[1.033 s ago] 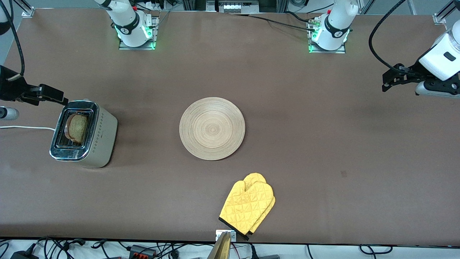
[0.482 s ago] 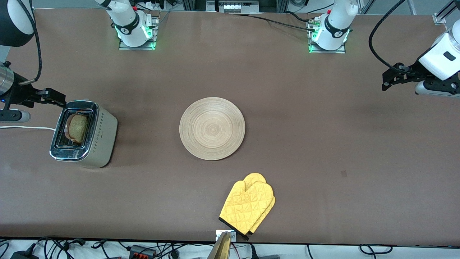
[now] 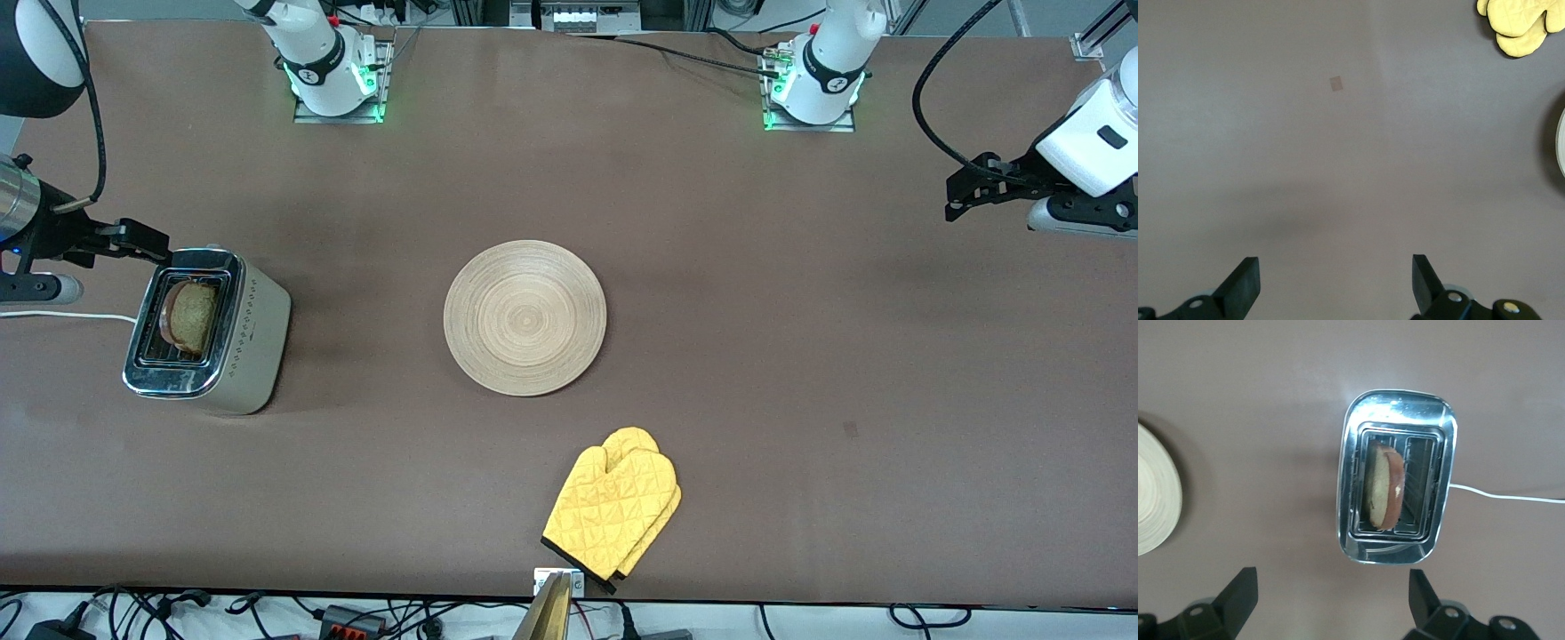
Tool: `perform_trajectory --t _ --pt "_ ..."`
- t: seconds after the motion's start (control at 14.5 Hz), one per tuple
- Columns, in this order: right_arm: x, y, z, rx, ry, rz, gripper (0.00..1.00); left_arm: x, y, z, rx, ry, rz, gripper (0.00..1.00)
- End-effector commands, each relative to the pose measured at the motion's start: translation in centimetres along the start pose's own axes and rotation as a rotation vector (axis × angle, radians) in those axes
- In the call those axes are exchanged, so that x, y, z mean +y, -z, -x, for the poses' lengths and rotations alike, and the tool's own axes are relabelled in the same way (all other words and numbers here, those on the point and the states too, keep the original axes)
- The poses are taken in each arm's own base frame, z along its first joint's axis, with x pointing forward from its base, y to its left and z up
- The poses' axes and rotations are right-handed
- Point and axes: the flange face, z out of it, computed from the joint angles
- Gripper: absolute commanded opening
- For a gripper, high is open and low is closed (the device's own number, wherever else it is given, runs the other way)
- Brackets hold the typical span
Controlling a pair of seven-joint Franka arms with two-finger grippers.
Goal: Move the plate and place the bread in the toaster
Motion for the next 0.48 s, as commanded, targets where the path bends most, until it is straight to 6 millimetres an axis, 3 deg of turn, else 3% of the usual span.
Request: perform_trajectory --t 0.0,0.41 --pt "0.30 1.36 0.69 0.006 -0.001 -0.029 1.00 0.17 0.78 -0.17 -0.005 0.002 0.012 1.00" --pt "1.13 2.12 1.44 0.000 -0.011 -0.022 1.00 0.09 0.78 -0.17 -0.005 0.002 0.012 1.00"
